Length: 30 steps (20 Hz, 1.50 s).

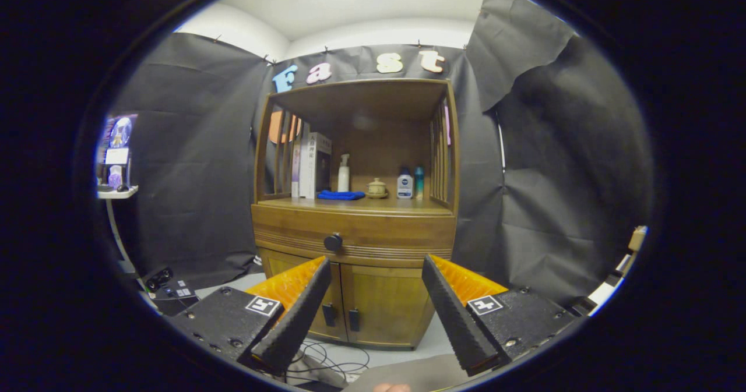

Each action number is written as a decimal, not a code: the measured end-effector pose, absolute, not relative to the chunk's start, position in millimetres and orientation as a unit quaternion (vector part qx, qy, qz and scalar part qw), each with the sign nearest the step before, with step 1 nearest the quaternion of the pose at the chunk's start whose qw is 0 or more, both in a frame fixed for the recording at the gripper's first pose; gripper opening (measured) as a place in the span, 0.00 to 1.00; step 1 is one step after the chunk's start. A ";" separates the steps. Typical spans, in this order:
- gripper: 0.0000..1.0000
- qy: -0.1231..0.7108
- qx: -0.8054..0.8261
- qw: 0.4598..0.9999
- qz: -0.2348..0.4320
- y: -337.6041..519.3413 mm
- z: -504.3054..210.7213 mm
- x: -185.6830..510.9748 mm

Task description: Pull open the drawer, take out the items inside it, and place them on the countertop above the cabinet.

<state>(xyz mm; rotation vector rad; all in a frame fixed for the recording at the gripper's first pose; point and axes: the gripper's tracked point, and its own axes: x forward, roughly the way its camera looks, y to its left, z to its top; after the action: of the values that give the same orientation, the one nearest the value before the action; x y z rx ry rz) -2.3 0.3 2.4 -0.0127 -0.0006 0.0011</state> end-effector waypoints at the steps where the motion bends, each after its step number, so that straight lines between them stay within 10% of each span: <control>1: 1.00 0.000 -0.007 1.000 0.000 -0.2 1.0 -1.8; 17: 1.00 0.017 -0.002 1.000 0.001 4.1 -13.0 18.3; 30: 1.00 0.046 -0.049 0.997 0.042 89.9 -37.2 175.7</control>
<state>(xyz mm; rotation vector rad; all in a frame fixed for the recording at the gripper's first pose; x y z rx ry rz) 175.7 89.9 -37.2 -0.0976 0.0925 0.0832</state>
